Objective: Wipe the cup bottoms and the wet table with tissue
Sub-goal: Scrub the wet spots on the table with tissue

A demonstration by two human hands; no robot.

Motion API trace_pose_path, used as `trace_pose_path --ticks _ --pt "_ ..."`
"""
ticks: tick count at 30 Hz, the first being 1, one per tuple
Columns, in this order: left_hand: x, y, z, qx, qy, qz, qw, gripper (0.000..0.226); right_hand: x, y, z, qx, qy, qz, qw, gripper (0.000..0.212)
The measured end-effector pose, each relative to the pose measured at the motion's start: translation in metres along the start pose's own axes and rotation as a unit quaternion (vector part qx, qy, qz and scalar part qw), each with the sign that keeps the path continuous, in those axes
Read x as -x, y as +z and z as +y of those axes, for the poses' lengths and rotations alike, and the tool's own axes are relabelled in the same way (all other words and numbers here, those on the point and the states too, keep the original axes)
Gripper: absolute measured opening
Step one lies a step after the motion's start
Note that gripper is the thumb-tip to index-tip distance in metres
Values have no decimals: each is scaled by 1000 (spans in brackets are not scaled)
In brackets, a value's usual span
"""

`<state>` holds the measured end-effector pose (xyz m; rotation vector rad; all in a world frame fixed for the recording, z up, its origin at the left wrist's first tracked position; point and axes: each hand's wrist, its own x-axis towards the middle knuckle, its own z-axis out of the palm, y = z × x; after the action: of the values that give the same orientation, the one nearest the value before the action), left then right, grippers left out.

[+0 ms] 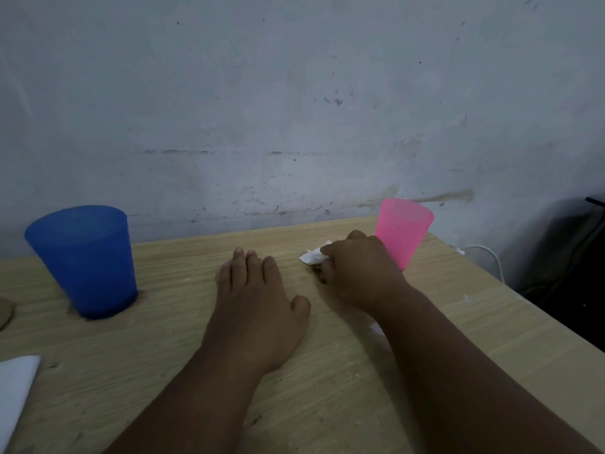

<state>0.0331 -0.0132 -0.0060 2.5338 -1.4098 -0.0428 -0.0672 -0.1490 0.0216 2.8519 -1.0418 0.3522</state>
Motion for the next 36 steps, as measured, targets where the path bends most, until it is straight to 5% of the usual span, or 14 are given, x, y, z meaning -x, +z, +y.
trace_pose_path --ticks 6,10,18,30,33,36 --pt "-1 1 -1 -6 2 3 1000 77 5 -12 -5 -19 -22 -106 994 24" --pt "1 1 -1 -5 6 8 1000 77 4 -17 -11 -71 -16 -126 989 56" --pt "0 1 -1 2 5 1 1000 74 0 -15 2 -131 17 -115 985 24" --pt "-1 2 -1 -7 6 -2 1000 75 1 -16 -7 -62 -37 -103 992 24" --pt "-1 1 -2 -2 6 -9 1000 76 5 -24 5 -166 -15 -90 982 15" --pt "-1 0 -2 3 7 -10 1000 75 7 -25 9 -358 82 7 930 14"
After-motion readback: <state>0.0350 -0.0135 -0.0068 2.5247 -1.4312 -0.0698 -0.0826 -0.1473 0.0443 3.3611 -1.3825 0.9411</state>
